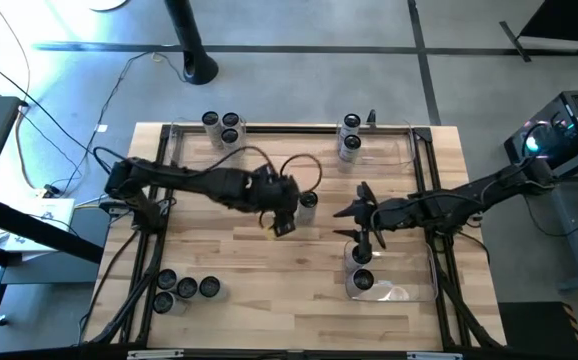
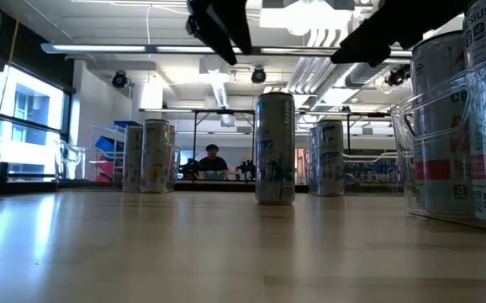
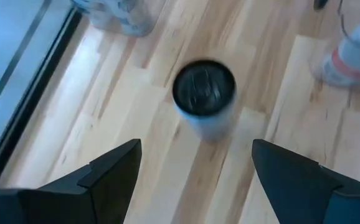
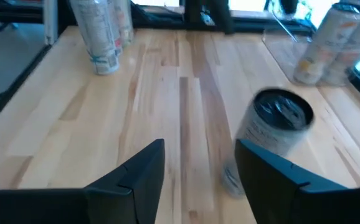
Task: Sort soda cans
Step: Put the white-blue soda can into the top right transparent bin
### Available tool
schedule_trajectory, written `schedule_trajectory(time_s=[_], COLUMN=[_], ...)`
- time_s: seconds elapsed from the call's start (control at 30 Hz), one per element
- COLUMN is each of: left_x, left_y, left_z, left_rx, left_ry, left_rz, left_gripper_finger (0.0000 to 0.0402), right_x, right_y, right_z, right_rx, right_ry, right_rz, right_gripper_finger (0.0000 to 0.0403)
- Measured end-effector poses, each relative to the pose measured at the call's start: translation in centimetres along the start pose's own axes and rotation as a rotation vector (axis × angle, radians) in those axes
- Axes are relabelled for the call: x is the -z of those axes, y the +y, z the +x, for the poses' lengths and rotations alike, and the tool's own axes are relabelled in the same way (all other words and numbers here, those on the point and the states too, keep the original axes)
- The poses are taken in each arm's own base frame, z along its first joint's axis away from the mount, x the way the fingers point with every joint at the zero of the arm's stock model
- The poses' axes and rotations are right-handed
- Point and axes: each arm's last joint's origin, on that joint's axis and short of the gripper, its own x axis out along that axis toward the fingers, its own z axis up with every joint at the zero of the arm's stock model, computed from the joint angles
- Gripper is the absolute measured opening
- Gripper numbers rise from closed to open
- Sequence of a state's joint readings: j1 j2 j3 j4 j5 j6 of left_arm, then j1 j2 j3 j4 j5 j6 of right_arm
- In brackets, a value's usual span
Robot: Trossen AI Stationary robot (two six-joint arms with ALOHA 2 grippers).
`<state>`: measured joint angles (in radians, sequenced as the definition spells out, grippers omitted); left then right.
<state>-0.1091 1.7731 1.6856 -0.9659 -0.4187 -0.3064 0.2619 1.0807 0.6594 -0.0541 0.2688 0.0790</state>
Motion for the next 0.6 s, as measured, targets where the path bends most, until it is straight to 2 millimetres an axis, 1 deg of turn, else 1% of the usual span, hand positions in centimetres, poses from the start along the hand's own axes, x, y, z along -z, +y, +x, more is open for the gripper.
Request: schedule_trajectory(time_s=[0.1, 0.2, 0.37, 0.47, 0.6], left_x=[1.9, 4.1, 7.0, 8.2, 9.1], left_y=[-0.8, -1.2, -1.2, -1.5, -2.3], left_z=[0.0, 0.3, 0.9, 1.2, 1.9], left_rx=[0.009, 0.022, 0.0, 0.021, 0.035], left_ry=[-0.005, -0.032, -0.161, -0.234, -0.301], left_rz=[-0.017, -0.052, -0.149, -0.182, -0.203], left_gripper_finger=[0.03, 0.03, 0.03, 0.03, 0.03], right_x=[-0.2, -0.4, -1.1, -1.1, -0.9], right_y=[-0.2, -0.6, -1.2, -1.2, -1.3], right_z=[0.4, 0.5, 0.8, 1.7, 3.2], right_rx=[-0.034, -0.078, -0.127, -0.123, -0.118], right_ry=[-0.014, -0.035, -0.099, -0.113, -0.125], right_rz=[0.003, 0.014, 0.036, 0.024, 0.03], right_gripper_finger=[0.0212, 0.0245, 0.0288, 0.0297, 0.0299])
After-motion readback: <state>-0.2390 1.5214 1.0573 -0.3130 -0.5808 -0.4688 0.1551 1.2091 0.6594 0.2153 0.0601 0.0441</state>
